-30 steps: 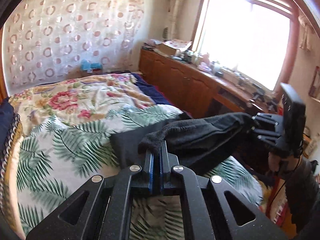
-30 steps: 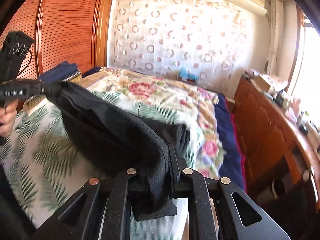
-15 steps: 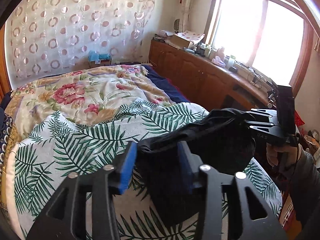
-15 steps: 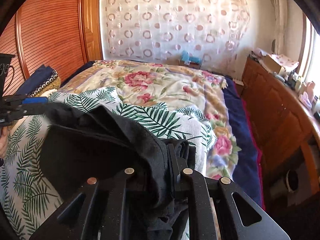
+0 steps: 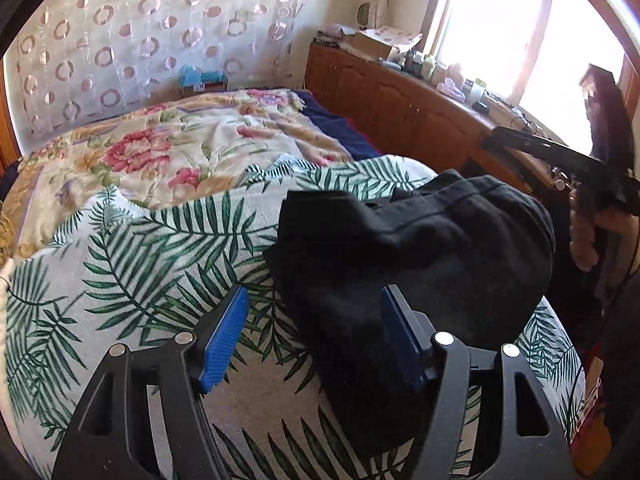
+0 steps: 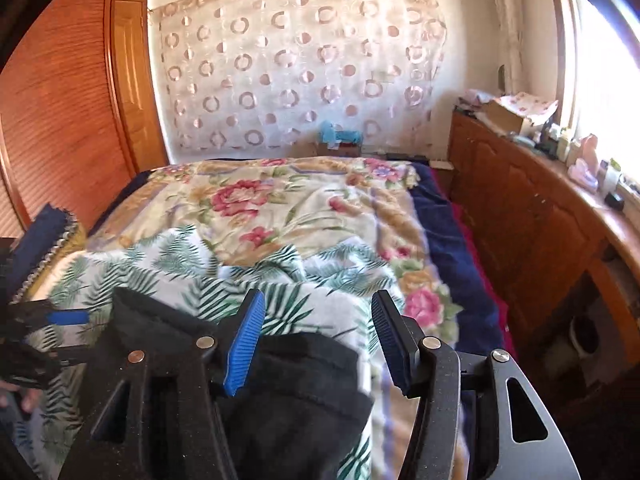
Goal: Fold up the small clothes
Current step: 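Grasp the folded shirt with the right gripper and lift it, then grasp the shirt bundle with the left gripper while the right gripper holds it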
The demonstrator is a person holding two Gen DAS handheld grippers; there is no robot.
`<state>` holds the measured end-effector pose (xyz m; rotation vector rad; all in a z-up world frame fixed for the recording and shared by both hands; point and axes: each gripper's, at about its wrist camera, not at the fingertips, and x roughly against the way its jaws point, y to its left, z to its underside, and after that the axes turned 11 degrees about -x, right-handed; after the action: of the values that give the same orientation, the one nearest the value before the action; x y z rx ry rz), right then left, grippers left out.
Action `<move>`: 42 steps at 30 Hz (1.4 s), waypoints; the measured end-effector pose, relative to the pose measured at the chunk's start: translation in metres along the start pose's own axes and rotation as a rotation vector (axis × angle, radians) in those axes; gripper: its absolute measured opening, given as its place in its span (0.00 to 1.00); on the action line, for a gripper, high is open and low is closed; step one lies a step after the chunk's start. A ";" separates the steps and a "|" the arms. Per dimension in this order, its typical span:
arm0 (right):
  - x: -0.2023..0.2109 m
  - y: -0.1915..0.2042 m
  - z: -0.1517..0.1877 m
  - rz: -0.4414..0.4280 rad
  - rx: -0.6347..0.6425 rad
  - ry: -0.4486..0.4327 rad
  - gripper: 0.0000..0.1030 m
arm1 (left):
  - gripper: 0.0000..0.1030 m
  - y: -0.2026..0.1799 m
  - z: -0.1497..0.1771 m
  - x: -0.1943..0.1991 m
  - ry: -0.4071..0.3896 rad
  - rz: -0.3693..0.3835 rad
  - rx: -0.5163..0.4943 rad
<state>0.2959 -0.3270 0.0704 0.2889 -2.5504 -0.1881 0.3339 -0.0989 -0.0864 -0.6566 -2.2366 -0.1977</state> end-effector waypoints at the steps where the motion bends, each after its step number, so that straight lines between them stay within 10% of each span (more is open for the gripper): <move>1: 0.004 0.001 0.003 -0.005 -0.001 0.009 0.61 | 0.67 0.002 0.001 -0.005 0.015 0.008 0.009; 12: -0.003 -0.019 0.042 0.013 -0.048 0.178 0.74 | 0.66 0.011 -0.003 -0.031 0.058 0.095 0.088; 21: -0.025 -0.032 0.033 -0.050 -0.133 0.220 0.80 | 0.15 0.003 -0.004 -0.025 0.029 0.126 0.069; 34: -0.042 -0.032 0.043 -0.101 -0.134 0.267 0.79 | 0.15 0.001 -0.008 -0.012 0.000 0.111 0.046; 42: -0.037 -0.017 0.044 -0.145 -0.093 0.269 0.25 | 0.11 -0.012 -0.011 0.020 -0.087 0.130 0.014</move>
<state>0.3052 -0.3316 0.0116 0.4332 -2.2489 -0.3011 0.3233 -0.1052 -0.0638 -0.8139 -2.2660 -0.0899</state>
